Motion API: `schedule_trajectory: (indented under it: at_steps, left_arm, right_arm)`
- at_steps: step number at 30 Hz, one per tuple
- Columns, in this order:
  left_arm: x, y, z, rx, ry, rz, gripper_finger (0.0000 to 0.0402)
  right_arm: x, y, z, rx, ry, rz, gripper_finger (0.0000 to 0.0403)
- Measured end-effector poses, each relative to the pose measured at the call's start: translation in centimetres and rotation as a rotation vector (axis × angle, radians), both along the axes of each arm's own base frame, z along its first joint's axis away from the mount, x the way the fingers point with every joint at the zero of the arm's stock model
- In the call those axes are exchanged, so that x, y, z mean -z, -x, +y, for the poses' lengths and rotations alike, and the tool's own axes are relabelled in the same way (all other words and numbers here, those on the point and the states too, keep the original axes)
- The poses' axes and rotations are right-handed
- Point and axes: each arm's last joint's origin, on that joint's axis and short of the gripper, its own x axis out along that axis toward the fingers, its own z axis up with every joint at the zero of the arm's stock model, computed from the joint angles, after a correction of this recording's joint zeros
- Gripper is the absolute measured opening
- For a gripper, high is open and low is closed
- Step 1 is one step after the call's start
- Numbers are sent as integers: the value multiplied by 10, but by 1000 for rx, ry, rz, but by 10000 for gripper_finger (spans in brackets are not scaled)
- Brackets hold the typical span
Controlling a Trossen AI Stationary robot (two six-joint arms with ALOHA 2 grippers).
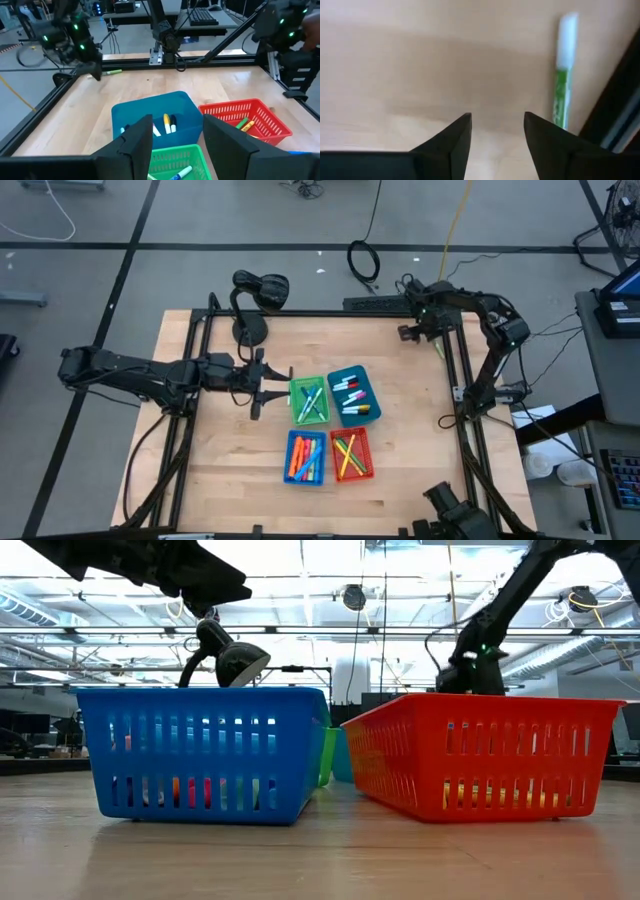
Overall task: Pick & Place Markers
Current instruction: Put the green marker into the green bin
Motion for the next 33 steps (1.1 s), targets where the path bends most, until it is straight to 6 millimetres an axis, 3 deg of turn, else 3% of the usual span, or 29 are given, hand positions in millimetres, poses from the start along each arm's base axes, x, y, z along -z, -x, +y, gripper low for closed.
schedule_trajectory:
  at_steps: [4,10,16,28,33]
  left_arm:
    - [0,0,0,0,-2,0,177]
    - [0,0,0,0,-2,0,177]
    - [0,0,0,-1,2,5,177]
    - [1,0,0,-2,3,11,177]
    - [1,0,0,-2,4,11,177]
  right_arm:
    - [-16,-8,-4,-25,131,43,135]
    - [-23,-14,-3,-111,237,225,14]
    - [-8,-3,1,-95,188,394,1]
    - [27,-6,2,-102,62,462,0]
    - [32,-8,1,-94,42,423,0]
